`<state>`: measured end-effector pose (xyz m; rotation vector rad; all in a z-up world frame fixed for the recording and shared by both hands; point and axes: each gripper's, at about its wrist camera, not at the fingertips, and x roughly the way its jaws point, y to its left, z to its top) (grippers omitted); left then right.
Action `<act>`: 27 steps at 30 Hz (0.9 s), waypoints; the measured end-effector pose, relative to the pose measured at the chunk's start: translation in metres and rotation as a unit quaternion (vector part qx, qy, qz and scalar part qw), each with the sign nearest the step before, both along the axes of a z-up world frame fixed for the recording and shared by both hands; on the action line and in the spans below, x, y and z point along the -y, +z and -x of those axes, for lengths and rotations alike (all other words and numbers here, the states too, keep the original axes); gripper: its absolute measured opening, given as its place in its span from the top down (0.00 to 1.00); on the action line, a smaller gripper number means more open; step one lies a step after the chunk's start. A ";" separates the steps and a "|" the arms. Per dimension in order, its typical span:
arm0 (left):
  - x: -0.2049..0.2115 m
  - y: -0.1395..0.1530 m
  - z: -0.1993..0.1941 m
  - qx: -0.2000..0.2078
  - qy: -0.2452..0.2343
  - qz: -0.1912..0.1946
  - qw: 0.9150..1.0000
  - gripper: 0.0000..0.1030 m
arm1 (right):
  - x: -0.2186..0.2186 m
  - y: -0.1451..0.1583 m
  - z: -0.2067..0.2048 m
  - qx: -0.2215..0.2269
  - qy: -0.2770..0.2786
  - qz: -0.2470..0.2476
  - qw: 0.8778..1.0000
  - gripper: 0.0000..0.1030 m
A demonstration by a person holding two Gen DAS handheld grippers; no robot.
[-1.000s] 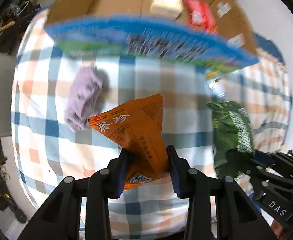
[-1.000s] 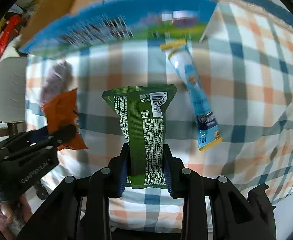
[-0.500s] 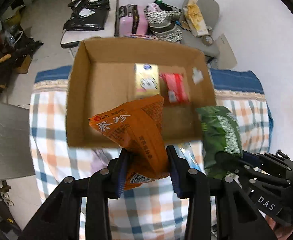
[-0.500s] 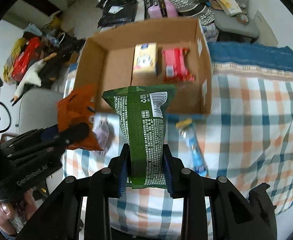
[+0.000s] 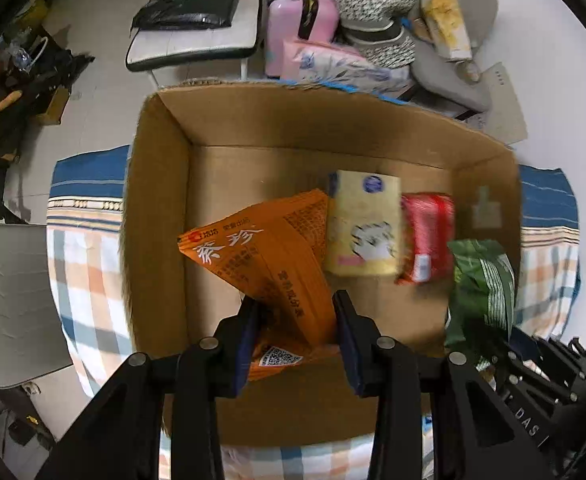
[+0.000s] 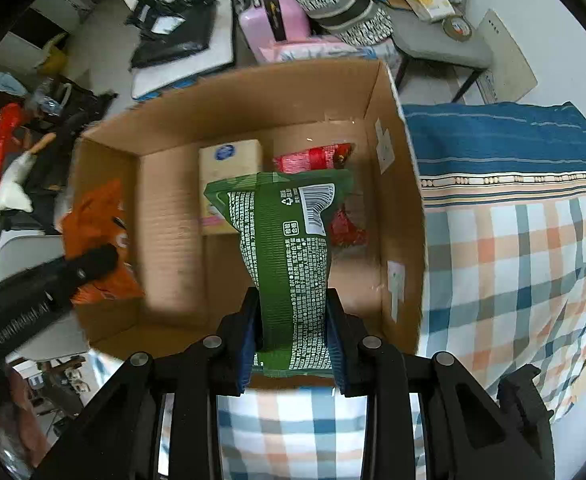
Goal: Organize soft objects
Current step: 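Carry both bags into the box and open both tools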
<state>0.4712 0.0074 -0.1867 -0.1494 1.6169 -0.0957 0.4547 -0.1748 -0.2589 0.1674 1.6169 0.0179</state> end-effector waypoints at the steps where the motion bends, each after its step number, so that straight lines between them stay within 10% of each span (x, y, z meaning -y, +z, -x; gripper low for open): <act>1: -0.002 -0.008 -0.006 -0.004 -0.001 -0.003 1.000 0.67 | 0.000 -0.008 -0.003 -0.004 0.000 0.003 1.000 0.68; 27: 0.004 -0.071 -0.055 -0.044 -0.013 -0.015 0.999 0.64 | -0.014 -0.103 -0.006 -0.072 0.026 0.010 0.997 0.68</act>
